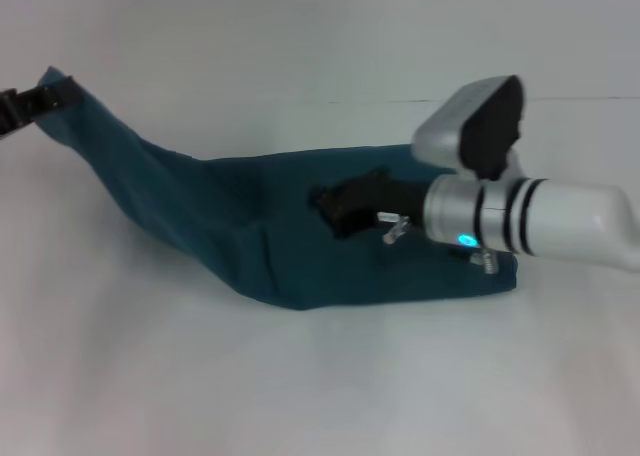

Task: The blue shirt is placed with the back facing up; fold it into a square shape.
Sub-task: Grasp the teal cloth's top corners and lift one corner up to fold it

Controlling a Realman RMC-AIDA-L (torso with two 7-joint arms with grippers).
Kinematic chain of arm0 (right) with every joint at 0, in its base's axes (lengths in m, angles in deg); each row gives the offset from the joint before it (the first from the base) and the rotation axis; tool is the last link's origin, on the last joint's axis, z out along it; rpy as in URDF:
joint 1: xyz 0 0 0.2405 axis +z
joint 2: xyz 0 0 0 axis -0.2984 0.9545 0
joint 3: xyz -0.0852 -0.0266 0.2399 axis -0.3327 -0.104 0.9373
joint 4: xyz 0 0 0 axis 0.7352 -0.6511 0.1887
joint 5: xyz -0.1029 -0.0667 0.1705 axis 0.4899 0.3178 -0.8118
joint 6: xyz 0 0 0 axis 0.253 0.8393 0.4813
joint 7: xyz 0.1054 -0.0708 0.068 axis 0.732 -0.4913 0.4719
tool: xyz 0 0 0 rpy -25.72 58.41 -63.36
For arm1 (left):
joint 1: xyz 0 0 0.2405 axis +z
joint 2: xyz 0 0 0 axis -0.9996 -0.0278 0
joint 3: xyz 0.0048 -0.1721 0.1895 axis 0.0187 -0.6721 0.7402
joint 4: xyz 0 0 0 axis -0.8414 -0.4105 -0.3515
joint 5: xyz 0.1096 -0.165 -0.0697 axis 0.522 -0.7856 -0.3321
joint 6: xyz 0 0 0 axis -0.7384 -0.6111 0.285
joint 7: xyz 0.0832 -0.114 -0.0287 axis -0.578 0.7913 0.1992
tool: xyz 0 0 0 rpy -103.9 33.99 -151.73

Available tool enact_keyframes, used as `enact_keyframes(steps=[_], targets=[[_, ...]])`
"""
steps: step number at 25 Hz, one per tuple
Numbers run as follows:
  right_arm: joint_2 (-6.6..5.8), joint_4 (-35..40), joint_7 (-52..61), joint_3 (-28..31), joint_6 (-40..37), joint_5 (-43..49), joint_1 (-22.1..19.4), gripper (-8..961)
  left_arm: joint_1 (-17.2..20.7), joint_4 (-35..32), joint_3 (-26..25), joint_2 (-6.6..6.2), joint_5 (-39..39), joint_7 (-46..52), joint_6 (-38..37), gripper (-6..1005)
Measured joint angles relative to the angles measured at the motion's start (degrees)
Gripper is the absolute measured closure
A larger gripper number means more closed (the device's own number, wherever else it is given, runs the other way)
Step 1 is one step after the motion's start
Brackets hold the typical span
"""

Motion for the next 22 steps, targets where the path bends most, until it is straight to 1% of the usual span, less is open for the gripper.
enact_keyframes(steps=[2,5,9,14,22], targets=[[0.11,-1.41,-1.27,0.01,0.97,-0.01,1.33,886,-0.55,0.03,0.08,-0.01,-0.42,0.00,-0.50,981],[0.30,-2.83,-2.51,0.01,1.57,0.05,2.84,932,-1.32,0.38,0.09,-0.13,-1.23,0.00,-0.91,981],[0.46,-4.81,-4.35,0.44,2.22,0.25,4.71,933,-2.86,1.85,0.16,-0.61,-2.85,0.00,-2.29,981],[0.46,-6.87,-4.88,0.56,3.18,0.35,6.75,933,-4.81,2.22,0.30,-0.66,-3.40,0.00,-3.25,981],[0.44,-9.87,-4.73,0.65,3.40,0.51,10.18,934,-7.25,2.26,0.29,-1.23,-3.56,0.19,-3.96,980]])
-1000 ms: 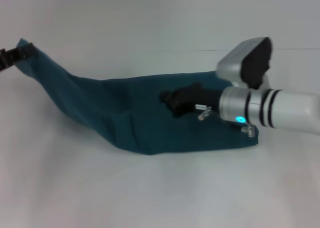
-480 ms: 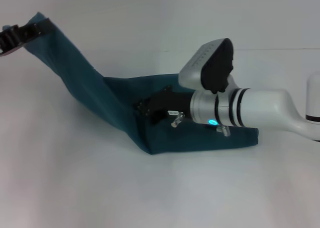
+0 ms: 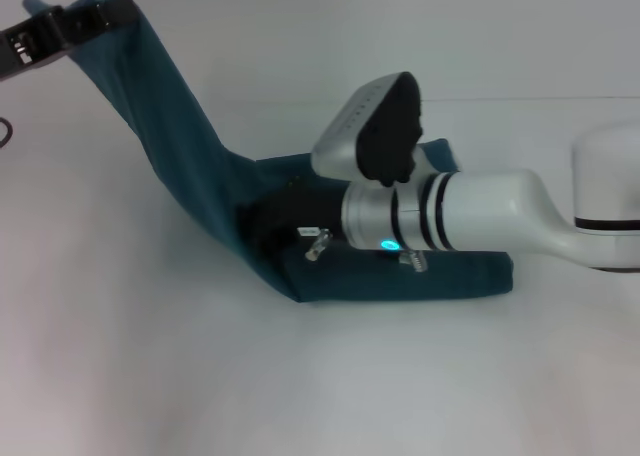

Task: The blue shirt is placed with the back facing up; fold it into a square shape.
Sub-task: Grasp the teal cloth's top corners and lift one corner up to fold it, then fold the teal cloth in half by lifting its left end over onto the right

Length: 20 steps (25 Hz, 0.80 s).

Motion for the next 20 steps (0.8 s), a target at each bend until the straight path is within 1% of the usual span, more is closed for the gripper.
enact_keyframes(steps=[7,9,11,14,15,16,17,19,20], targets=[[0.00,-2.56,0.11,1.05,-0.86,0.10,2.82,934,-0.43,0.08,0.01,-0.43,-0.03,-0.16,-0.26,981],[0.00,-2.91,-0.04,1.71,-0.64,0.11,2.98,934,-0.44,0.43,0.05,-0.49,-0.03,-0.36,-0.22,980],[-0.02,-2.84,-0.24,2.85,0.27,0.11,2.29,936,-0.40,0.96,0.08,-0.53,-0.04,-0.73,-0.18,980],[-0.40,-1.65,-0.65,5.29,1.76,0.12,-0.62,942,-0.22,1.80,0.06,-0.47,-0.02,-1.35,-0.14,980],[-0.50,-0.67,-0.83,5.94,1.75,0.03,-2.20,944,-0.11,2.21,0.15,-0.34,0.06,-1.74,-0.16,975],[-0.65,1.61,-0.95,7.08,0.86,-0.13,-5.61,944,-0.01,2.46,0.20,-0.27,0.07,-1.97,-0.14,971],[-0.65,1.61,-0.95,7.08,0.86,-0.13,-5.61,944,0.13,2.70,0.33,-0.14,0.07,-2.16,-0.16,966],[-0.91,4.76,-0.73,8.69,-1.88,-0.29,-9.64,944,0.29,2.98,0.53,0.21,0.02,-2.45,-0.27,957],[-1.09,6.46,-0.47,9.62,-3.62,-0.32,-11.76,944,0.30,3.07,0.61,0.68,-0.01,-2.75,-0.40,953]])
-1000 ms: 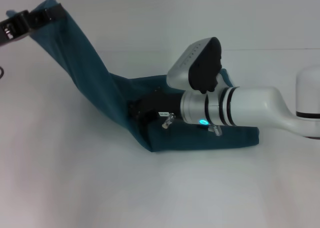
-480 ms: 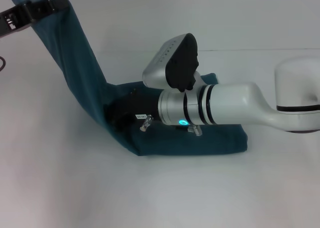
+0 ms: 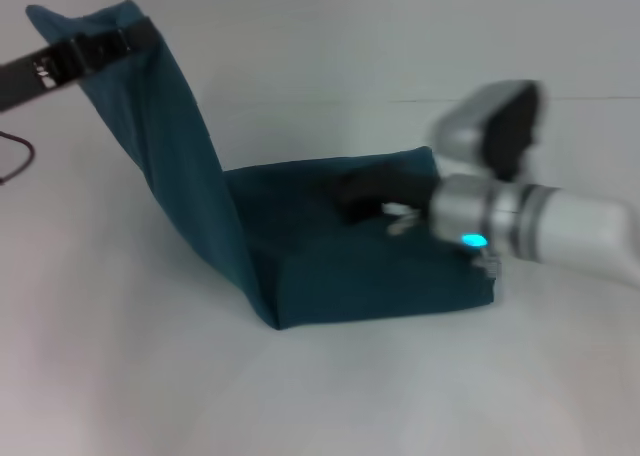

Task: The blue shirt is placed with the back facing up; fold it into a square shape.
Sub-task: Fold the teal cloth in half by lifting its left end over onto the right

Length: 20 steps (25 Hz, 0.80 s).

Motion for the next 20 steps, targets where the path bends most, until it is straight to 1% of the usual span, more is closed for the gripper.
enact_keyframes(steps=[2,4,5,6,7,8,10,12,15,16,17,20], targets=[[-0.27,3.47,1.38,1.25,-3.94,-0.06,-3.52,944,-0.11,0.27,0.31,0.88,-0.04,-0.51,-0.09,944],[-0.38,8.17,4.63,1.56,-7.94,-0.07,-6.84,943,-0.77,0.74,1.49,2.17,-0.38,-1.18,0.12,934],[-0.38,10.23,6.29,1.52,-9.35,-0.09,-8.31,943,-0.77,0.74,1.49,2.17,-0.38,-1.18,0.12,930],[-0.42,12.51,8.02,1.41,-10.56,-0.10,-9.63,943,-1.03,0.95,1.99,2.62,-0.51,-1.39,0.21,925],[-0.42,14.33,9.60,1.33,-11.73,-0.09,-10.85,943,-2.30,2.17,3.73,4.24,-1.56,-2.56,1.20,921],[-0.46,15.80,10.70,1.33,-12.61,-0.10,-11.82,943,-2.69,2.57,4.23,4.54,-1.82,-2.90,1.47,916],[-0.62,18.76,12.61,1.31,-14.39,-0.11,-13.71,943,-4.33,5.64,6.74,5.25,-3.39,-4.60,3.05,907],[-0.79,20.81,13.67,1.20,-15.48,-0.11,-14.95,943,-6.58,10.99,9.68,5.23,-5.98,-7.03,5.48,898],[-0.87,23.25,14.76,0.83,-16.83,-0.08,-16.37,943,-10.28,19.14,12.11,5.40,-8.97,-11.74,8.92,884],[-0.90,23.79,14.93,0.76,-17.30,-0.04,-16.72,943,-11.27,21.38,12.40,5.51,-9.53,-13.50,9.94,880],[-0.91,24.40,15.08,0.61,-17.69,0.04,-17.04,943,-13.07,25.89,12.66,5.61,-10.67,-16.48,11.74,875],[-0.94,26.60,16.59,-0.39,-18.40,0.18,-17.87,942,-16.51,37.20,12.19,5.74,-14.00,-25.76,16.71,862]])
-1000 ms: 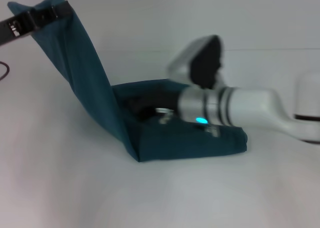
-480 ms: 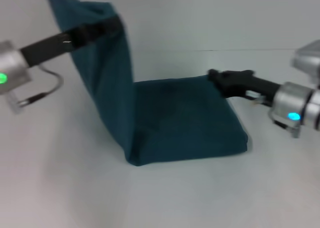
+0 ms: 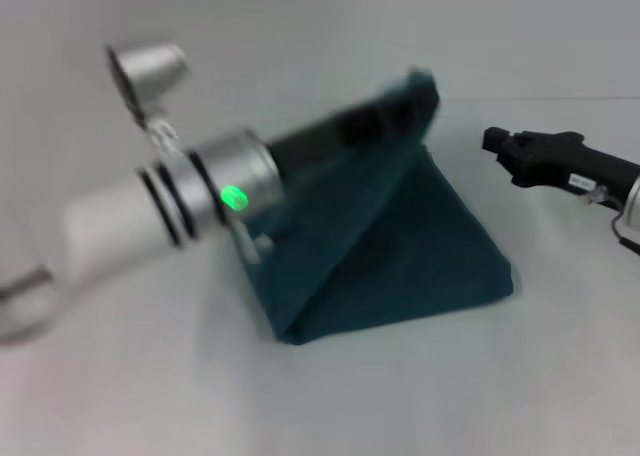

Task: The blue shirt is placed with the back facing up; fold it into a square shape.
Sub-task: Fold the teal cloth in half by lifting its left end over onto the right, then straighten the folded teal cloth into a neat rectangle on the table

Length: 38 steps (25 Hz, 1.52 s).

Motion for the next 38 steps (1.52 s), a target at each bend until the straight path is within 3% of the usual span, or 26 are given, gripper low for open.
enact_keyframes(steps=[3,6,10,14,19,24,33,38], targets=[[-0.05,2.67,2.62,-0.92,-0.14,0.03,-0.82,942,-2.87,14.30,-3.65,0.05,-4.02,-14.14,5.02,848],[-0.22,5.56,5.49,-0.94,0.08,0.07,-1.97,942,-4.69,25.54,-11.58,0.07,-4.21,-29.52,9.91,834],[-1.60,6.78,7.88,-0.27,0.90,-0.63,-3.55,917,-4.36,30.56,-18.05,0.08,0.78,-36.87,11.24,816],[-3.13,6.51,11.18,-0.38,1.02,-0.91,-4.31,866,-2.05,30.74,-21.83,0.07,5.60,-37.01,7.88,702],[-4.69,6.72,20.96,-2.94,1.20,1.42,-3.41,803,1.56,25.18,-23.45,-0.03,8.46,-35.92,0.66,540],[-6.84,6.90,35.85,-8.48,0.71,4.63,-1.31,559,4.90,15.67,-20.79,-0.29,9.73,-30.67,-4.09,317],[-7.45,4.85,46.24,-13.18,1.10,4.82,1.48,556,14.91,-2.16,-16.99,-0.64,10.25,-27.69,-14.68,65],[-6.94,2.52,46.54,-15.15,3.84,4.82,2.94,550,18.36,-9.46,-11.79,-0.74,10.26,-27.63,-17.83,68]])
